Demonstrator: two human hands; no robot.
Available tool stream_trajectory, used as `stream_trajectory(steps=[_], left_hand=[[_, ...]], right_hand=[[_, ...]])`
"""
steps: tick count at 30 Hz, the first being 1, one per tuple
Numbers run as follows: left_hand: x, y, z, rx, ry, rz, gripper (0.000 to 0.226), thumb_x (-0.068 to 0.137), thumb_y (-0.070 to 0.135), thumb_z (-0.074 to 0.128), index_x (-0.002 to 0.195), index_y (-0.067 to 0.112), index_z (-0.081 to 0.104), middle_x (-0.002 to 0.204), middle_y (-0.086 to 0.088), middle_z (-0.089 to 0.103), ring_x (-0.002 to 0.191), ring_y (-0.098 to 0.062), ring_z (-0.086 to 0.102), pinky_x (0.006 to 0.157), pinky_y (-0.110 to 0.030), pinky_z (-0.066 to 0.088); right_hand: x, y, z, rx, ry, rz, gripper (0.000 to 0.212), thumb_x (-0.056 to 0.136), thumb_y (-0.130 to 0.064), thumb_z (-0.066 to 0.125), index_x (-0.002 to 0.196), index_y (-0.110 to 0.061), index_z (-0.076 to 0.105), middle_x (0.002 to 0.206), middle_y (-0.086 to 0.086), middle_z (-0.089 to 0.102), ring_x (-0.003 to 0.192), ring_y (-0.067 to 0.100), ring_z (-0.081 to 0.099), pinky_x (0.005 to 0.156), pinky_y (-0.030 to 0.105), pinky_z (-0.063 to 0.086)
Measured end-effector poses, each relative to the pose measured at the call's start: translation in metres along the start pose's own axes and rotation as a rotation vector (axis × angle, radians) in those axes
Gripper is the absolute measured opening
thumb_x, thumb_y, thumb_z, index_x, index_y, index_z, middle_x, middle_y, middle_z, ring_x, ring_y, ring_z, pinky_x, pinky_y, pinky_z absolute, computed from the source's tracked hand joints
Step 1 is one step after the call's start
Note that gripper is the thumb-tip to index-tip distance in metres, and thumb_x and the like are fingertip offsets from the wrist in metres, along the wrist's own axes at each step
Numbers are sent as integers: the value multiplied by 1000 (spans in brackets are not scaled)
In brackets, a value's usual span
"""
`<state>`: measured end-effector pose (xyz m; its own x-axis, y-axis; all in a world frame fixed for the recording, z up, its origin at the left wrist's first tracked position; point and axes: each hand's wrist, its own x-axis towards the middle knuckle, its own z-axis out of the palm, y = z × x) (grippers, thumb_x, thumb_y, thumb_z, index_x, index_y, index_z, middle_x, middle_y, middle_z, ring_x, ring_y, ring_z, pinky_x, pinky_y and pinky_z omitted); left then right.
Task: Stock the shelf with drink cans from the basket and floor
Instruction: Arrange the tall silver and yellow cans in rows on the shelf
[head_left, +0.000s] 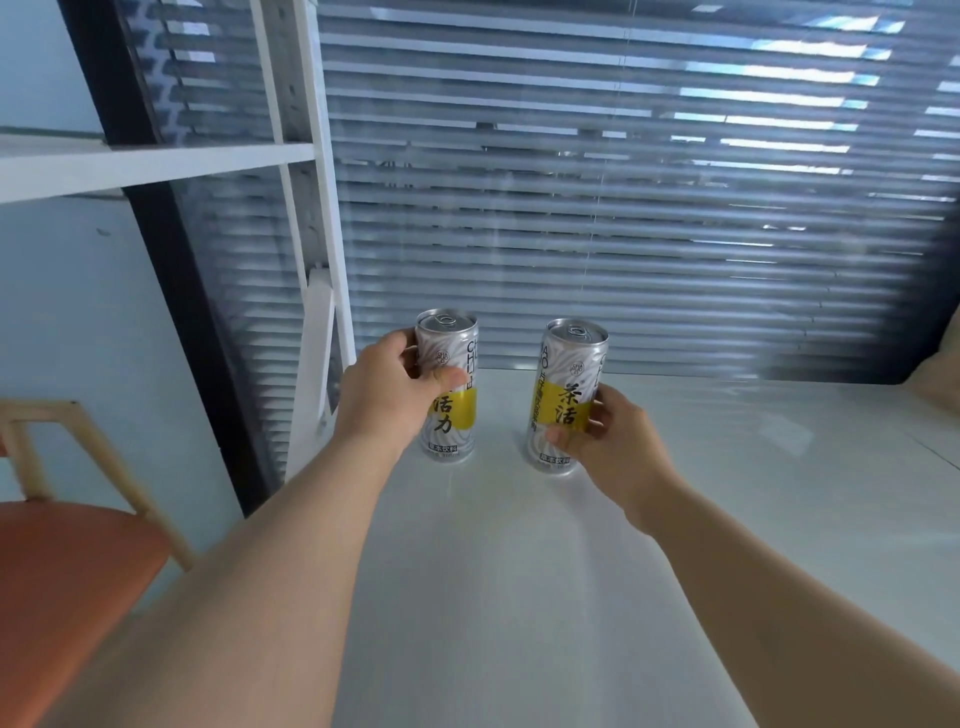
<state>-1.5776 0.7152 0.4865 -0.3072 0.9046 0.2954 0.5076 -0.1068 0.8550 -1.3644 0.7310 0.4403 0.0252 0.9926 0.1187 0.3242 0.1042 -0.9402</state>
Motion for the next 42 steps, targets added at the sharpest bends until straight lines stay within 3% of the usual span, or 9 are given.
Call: stream_trajectory(steps=[7,18,27,30,32,34,36,38,42], left_hand=[[0,0,0,13,3,1,45,73,28,80,114,18,64,105,3,71,96,-15,65,77,-23,42],[-3,-1,1,38,11,25,47,74,29,79,117,19,62,109,3,70,100,-16,65,85,-28,47],[-2,2,-2,67,-35,32,50,75,30,79,120,20,59,111,5,68,101,-15,64,85,-27,46],[1,3,-4,95,-72,8,58,72,30,81,123,20,55,114,5,66,108,-18,62,90,-28,45],[2,3,-7,112,-104,-29,78,67,37,83,133,19,45,128,3,58,120,-20,54,99,-36,44],[0,3,-10,119,-96,-74,97,66,44,82,145,22,30,143,-3,47,131,-23,45,107,-43,38],[-8,7,-10,115,-19,-75,94,72,46,77,148,22,27,145,-5,45,132,-23,43,108,-44,36],[-20,14,-7,95,115,-35,77,79,48,69,142,19,36,136,-5,51,123,-23,51,103,-44,41],[-51,36,1,46,295,-14,41,87,43,59,115,14,54,110,-3,59,103,-23,57,85,-32,42]], right_hand=[[6,-3,11,-8,30,-2,45,76,-12,78,115,-24,59,111,-4,69,101,20,66,94,46,52],[7,-2,9,12,-9,1,35,75,-10,77,95,-34,61,102,-5,71,97,23,67,90,51,54],[7,-7,7,137,-59,55,45,79,0,74,110,-25,55,115,3,68,108,24,64,97,51,51],[6,-14,5,141,-115,113,66,75,-2,78,131,-20,48,129,4,61,117,23,59,99,47,50],[3,-19,2,119,-134,166,97,68,-11,85,147,-23,31,146,5,47,129,22,50,104,47,45],[-4,-24,-4,96,-114,217,106,72,-17,84,154,-24,18,154,5,34,136,23,40,106,40,39],[-16,-27,-10,131,-75,245,93,79,-19,78,153,-23,22,151,6,35,132,23,43,99,33,39],[-29,-29,-17,167,-8,228,77,83,-22,74,148,-22,32,143,6,43,125,22,49,96,33,41],[-54,-35,-33,88,191,145,53,86,-43,67,131,-20,50,110,-2,59,96,16,58,81,31,46]])
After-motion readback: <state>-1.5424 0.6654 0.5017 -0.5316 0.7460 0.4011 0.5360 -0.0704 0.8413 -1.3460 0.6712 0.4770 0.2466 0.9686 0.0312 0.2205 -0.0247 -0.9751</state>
